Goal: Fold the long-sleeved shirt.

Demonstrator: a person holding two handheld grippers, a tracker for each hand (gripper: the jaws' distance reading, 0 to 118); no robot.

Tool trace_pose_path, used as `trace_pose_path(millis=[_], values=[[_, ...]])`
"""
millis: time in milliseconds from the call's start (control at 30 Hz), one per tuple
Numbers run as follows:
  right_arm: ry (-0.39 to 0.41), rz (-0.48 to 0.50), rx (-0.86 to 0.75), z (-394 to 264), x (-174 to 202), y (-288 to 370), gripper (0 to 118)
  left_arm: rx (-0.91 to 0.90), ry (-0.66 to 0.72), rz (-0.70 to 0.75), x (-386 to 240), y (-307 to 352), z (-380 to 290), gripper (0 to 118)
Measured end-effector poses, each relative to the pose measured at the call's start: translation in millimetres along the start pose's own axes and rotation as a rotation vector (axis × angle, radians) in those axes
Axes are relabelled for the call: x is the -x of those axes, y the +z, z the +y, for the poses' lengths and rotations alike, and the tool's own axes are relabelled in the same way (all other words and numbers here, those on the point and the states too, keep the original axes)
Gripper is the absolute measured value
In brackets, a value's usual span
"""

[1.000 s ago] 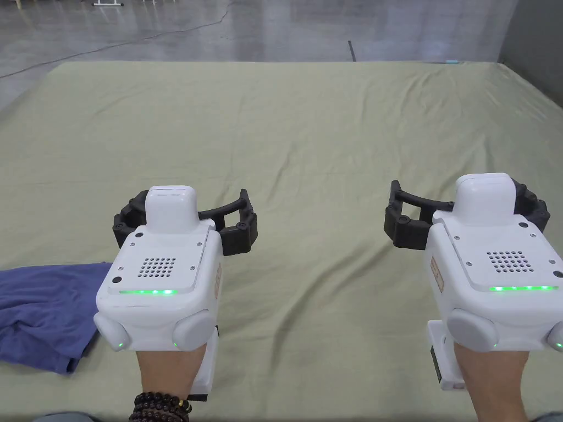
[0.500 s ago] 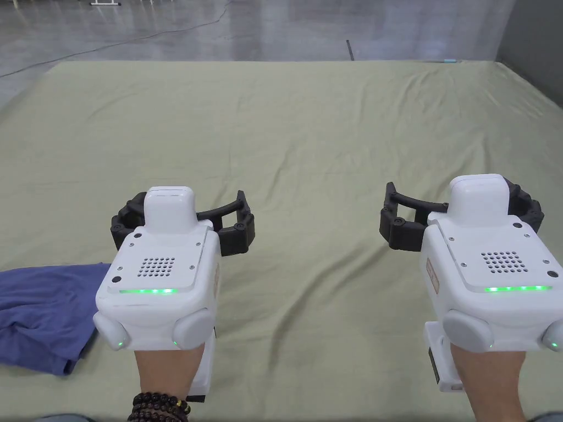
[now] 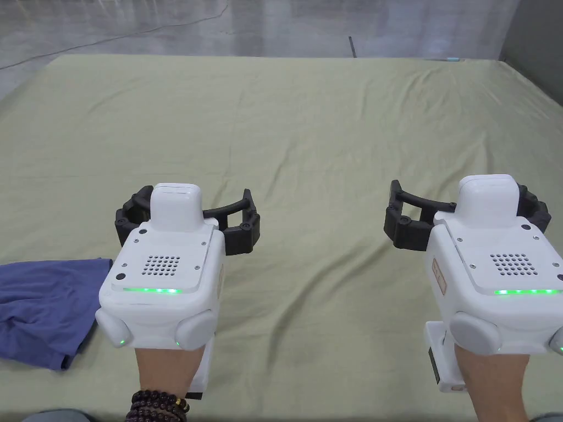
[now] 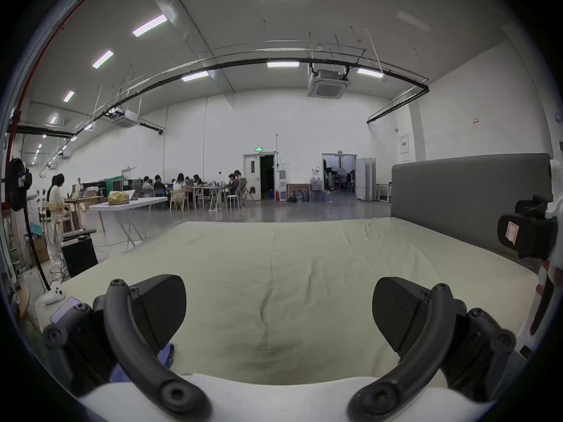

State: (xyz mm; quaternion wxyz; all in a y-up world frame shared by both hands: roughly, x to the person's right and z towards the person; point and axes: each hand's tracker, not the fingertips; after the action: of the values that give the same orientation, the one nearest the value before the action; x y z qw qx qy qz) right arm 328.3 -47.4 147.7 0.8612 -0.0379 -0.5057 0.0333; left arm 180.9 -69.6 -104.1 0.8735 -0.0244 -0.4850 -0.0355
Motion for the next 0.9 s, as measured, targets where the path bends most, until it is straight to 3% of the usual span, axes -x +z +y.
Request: trace_pose_path(millis=[900], values=[[-0.015,-0.011,0.024,-4.0,-1.7,1.1,118,-0.005,-0.006,0.013,3.0,4.4,-1.9,118]])
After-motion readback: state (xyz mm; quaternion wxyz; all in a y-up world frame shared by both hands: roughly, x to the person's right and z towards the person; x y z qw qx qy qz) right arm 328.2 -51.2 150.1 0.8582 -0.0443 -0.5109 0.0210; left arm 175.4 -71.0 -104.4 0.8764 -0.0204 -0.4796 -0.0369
